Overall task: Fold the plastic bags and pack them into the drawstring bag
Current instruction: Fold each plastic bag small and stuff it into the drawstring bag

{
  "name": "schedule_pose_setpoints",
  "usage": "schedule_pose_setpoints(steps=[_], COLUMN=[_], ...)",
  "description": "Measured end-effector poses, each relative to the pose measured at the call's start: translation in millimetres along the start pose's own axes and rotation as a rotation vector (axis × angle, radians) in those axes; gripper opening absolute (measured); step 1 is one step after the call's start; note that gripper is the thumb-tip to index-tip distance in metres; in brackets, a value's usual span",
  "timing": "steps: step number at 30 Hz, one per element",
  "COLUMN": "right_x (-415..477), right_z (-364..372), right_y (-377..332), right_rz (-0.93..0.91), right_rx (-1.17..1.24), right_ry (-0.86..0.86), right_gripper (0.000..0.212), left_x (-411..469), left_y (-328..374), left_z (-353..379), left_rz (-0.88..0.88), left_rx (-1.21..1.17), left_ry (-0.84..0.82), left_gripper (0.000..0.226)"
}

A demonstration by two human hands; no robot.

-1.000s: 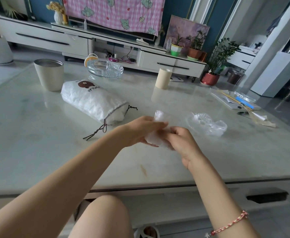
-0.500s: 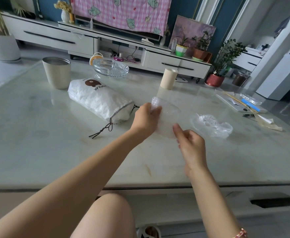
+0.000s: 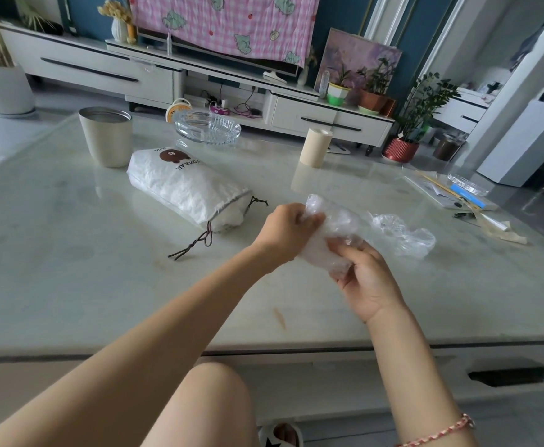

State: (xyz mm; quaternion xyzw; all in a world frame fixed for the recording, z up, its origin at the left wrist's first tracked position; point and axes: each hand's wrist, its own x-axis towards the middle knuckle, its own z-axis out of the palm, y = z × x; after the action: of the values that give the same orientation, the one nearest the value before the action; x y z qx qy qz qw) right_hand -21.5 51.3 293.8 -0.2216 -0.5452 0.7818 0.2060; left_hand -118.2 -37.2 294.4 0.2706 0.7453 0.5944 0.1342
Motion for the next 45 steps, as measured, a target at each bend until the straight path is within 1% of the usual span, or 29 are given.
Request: schedule_pose_setpoints(steps=[2, 3, 5, 6, 8, 9, 11, 12, 14, 16, 17, 19, 20, 22, 24, 26, 27, 29, 30, 31, 32, 35, 36, 38, 39, 41, 43, 44, 45], right_x=[-1.1, -2.5, -4.1, -5.5, -4.1, -3.5, -1.2, 0.0, 3.5, 4.9, 5.8, 8.2, 9.3, 10.4, 11.3, 11.5, 11.3, 13.8, 15.3, 16.1, 16.8, 16.5, 15.7, 11.8, 8.8, -0.2, -6.6, -6.2, -5.2], right_z=[-0.8, -0.6, -1.8, -1.5, -2.6, -1.5, 1.1, 3.5, 6.6, 7.5, 7.3, 5.5, 4.6, 2.9, 0.9, -1.4, -2.2, -5.5, -7.2, -9.2, -10.9, -17.3, -20.0, -25.2, -28.4, -27.4, -18.1, -14.2, -11.2], right_y=[-0.9, -1.2, -1.8, -3.4, -3.4, -2.4, 1.3, 3.0, 5.1, 4.3, 4.3, 5.2, 5.8, 5.6, 5.3, 4.6, 4.0, 3.5, 3.3, 3.1, 2.9, 4.1, 4.4, 2.6, 0.1, -4.0, -2.1, 2.7, 8.7], right_rz=[0.0, 0.011, 0.034, 0.042, 0.054, 0.053, 0.038, 0.03, 0.028, 0.029, 0.03, 0.042, 0.054, 0.067, 0.054, 0.042, 0.038, 0.007, -0.022, -0.052, -0.077, -0.117, -0.128, -0.181, -0.228, -0.318, -0.427, -0.515, -0.607], right_rx=[0.047, 0.069, 0.079, 0.049, -0.084, -0.143, -0.171, -0.127, 0.044, 0.164, 0.193, 0.255, 0.286, 0.298, 0.216, 0.14, 0.131, 0.049, -0.023, -0.099, -0.169, -0.337, -0.367, -0.394, -0.416, -0.57, -0.882, -1.037, -1.142], right_ry=[-0.025, -0.056, -0.143, -0.188, -0.257, -0.254, -0.194, -0.159, -0.11, -0.106, -0.118, -0.132, -0.14, -0.173, -0.174, -0.166, -0.164, -0.172, -0.176, -0.185, -0.201, -0.235, -0.221, -0.153, -0.125, -0.186, -0.256, -0.247, -0.206], right_gripper=[0.025, 0.022, 0.006, 0.008, 0.025, 0.027, 0.016, 0.015, 0.02, 0.024, 0.026, 0.031, 0.034, 0.045, 0.06, 0.065, 0.065, 0.064, 0.065, 0.065, 0.065, 0.061, 0.055, 0.033, 0.028, 0.041, 0.05, 0.053, 0.052], left_x=[-0.1, -0.4, -1.1, -1.1, -0.8, -0.7, -1.1, -1.5, -2.4, -3.2, -4.0, -4.6, -4.7, -3.1, -2.3, -2.9, -2.7, -3.0, -4.1, -5.5, -6.7, -4.4, -3.7, -2.7, -2.0, -1.0, -1.4, -2.7, -4.8], left_y=[-0.5, -0.8, -1.5, -2.0, -3.4, -4.1, -4.7, -4.4, -3.3, -2.0, -1.2, 0.2, 1.4, 3.8, 6.5, 8.5, 7.7, 6.5, 6.1, 5.8, 5.5, 1.1, 0.1, -0.1, 0.6, 1.5, 2.2, 3.1, 3.4], left_z=[-1.9, -2.6, -4.1, -4.9, -6.1, -6.5, -6.9, -7.2, -8.1, -9.8, -11.0, -13.7, -15.1, -17.4, -19.7, -21.6, -22.5, -23.7, -23.6, -23.3, -22.7, -21.7, -21.4, -21.5, -20.7, -20.7, -18.4, -16.2, -13.4], left_rz=[0.005, 0.004, 0.003, 0.006, 0.01, 0.01, 0.008, 0.009, 0.014, 0.008, 0.001, -0.038, -0.078, -0.194, -0.324, -0.425, -0.463, -0.505, -0.513, -0.512, -0.501, -0.44, -0.424, -0.401, -0.394, -0.39, -0.396, -0.402, -0.409], left_rx=[-0.02, -0.041, -0.074, -0.077, -0.066, -0.062, -0.068, -0.078, -0.11, -0.144, -0.154, -0.181, -0.209, -0.306, -0.451, -0.538, -0.524, -0.405, -0.343, -0.295, -0.256, -0.201, -0.188, -0.148, -0.131, -0.104, -0.078, -0.064, -0.046], left_ry=[-0.017, -0.022, -0.011, -0.002, 0.004, 0.0, -0.012, -0.017, -0.018, -0.024, -0.04, -0.095, -0.121, -0.134, -0.128, -0.167, -0.218, -0.358, -0.428, -0.475, -0.485, -0.394, -0.37, -0.326, -0.303, -0.264, -0.269, -0.286, -0.304], left_gripper=[0.027, 0.028, 0.03, 0.031, 0.03, 0.029, 0.025, 0.025, 0.032, 0.039, 0.038, 0.024, 0.017, 0.014, 0.016, 0.02, 0.03, 0.047, 0.046, 0.04, 0.033, 0.017, 0.015, 0.016, 0.017, 0.018, 0.015, 0.015, 0.016])
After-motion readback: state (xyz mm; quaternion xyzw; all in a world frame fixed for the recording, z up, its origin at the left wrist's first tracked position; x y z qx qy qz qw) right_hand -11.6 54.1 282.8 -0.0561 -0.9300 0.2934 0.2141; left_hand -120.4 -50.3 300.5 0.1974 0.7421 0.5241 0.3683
